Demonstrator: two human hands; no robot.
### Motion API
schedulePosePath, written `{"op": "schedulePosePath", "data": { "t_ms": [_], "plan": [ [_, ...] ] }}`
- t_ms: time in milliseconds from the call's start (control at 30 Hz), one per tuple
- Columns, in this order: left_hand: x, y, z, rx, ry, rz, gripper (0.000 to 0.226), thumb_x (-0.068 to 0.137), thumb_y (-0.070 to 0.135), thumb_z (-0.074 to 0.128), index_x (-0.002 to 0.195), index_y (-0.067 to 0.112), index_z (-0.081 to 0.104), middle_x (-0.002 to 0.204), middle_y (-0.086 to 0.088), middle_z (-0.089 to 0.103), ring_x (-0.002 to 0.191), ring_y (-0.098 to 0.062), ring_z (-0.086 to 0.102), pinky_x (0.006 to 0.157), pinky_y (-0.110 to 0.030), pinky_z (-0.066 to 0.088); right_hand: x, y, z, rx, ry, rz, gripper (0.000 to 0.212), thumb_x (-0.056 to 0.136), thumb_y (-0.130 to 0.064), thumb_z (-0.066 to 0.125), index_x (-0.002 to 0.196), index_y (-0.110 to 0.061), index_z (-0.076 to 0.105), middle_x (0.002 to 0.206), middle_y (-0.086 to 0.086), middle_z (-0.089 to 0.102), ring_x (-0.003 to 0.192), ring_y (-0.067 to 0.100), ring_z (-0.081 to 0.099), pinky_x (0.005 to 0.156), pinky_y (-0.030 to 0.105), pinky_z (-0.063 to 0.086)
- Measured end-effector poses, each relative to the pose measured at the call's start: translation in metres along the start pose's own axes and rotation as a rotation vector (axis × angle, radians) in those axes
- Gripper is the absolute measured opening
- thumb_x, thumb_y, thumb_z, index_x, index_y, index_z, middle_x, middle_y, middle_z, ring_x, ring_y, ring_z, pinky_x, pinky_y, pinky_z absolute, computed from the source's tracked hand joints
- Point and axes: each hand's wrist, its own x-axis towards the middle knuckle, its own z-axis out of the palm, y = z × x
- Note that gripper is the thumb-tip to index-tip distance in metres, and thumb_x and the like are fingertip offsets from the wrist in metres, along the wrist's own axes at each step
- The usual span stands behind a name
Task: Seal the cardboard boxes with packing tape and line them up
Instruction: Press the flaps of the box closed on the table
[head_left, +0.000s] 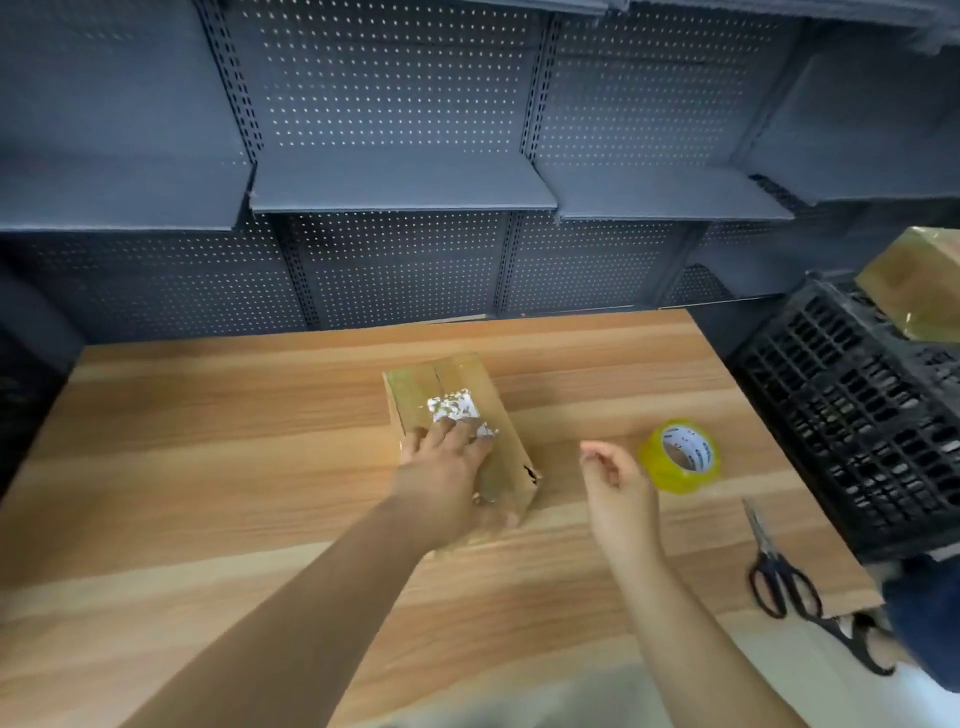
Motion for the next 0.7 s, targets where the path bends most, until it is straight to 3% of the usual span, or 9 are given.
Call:
{"op": "schedulePosePath", "data": {
  "t_ms": [133, 233, 300, 467, 600, 700],
  "plan": [
    [0.003, 0.003, 0.009, -0.033, 0.011, 0.028, 0.065, 0.091, 0.048, 0.059, 0.149, 0.036, 0.032, 0.161, 0.016, 0.015, 0.149, -0.015, 0.008, 0.12, -0.04, 0.015, 0.027, 0.003, 0.009, -0.131, -0.483, -0.027, 0.02, 0.094, -0.019, 0.063, 0.109, -0.031, 0.065, 0.105, -0.015, 0.064, 0.092, -0.003, 0.058, 0.078, 0.005, 0.041],
    [0.001, -0.001, 0.012, -0.107, 0.042, 0.042, 0.059, 0.094, 0.021, 0.055, 0.148, 0.034, 0.036, 0.16, 0.021, 0.013, 0.15, -0.01, 0.002, 0.122, -0.034, 0.009, 0.034, 0.01, 0.014, -0.033, -0.665, 0.005, 0.026, 0.093, -0.014, 0.065, 0.103, -0.038, 0.064, 0.104, -0.016, 0.066, 0.093, 0.002, 0.063, 0.087, 0.027, 0.054],
    [-0.001, 0.002, 0.018, -0.112, 0.105, 0.033, 0.061, 0.091, 0.015, 0.054, 0.147, 0.031, 0.038, 0.16, 0.019, 0.015, 0.15, -0.011, 0.004, 0.122, -0.031, 0.006, 0.038, 0.014, 0.014, 0.007, -0.707, 0.026, 0.029, 0.094, -0.01, 0.063, 0.102, -0.038, 0.063, 0.103, -0.009, 0.065, 0.092, 0.009, 0.063, 0.08, 0.032, 0.057],
    [-0.004, 0.019, 0.04, -0.334, 0.335, -0.042, 0.052, 0.082, 0.01, 0.071, 0.133, 0.015, 0.06, 0.151, 0.005, 0.041, 0.144, -0.022, 0.031, 0.119, -0.041, 0.024, 0.044, 0.015, 0.014, 0.132, -0.73, 0.118, 0.015, 0.094, -0.014, 0.065, 0.1, -0.028, 0.066, 0.107, 0.001, 0.065, 0.099, 0.014, 0.065, 0.075, 0.029, 0.06],
    [0.0, 0.022, 0.047, -0.366, 0.36, -0.071, 0.05, 0.079, 0.011, 0.073, 0.129, 0.012, 0.064, 0.149, 0.001, 0.045, 0.141, -0.026, 0.036, 0.117, -0.044, 0.026, 0.049, 0.013, 0.017, 0.167, -0.735, 0.187, 0.013, 0.091, -0.008, 0.067, 0.1, -0.016, 0.063, 0.099, 0.004, 0.06, 0.091, 0.016, 0.063, 0.074, 0.035, 0.06],
    [0.002, 0.022, 0.048, -0.402, 0.361, -0.083, 0.051, 0.078, 0.011, 0.074, 0.128, 0.013, 0.064, 0.148, 0.003, 0.046, 0.141, -0.024, 0.036, 0.118, -0.044, 0.026, 0.05, 0.011, 0.02, 0.184, -0.759, 0.216, 0.015, 0.09, -0.005, 0.067, 0.095, -0.016, 0.06, 0.095, 0.005, 0.059, 0.088, 0.018, 0.062, 0.075, 0.04, 0.059]
  ]
}}
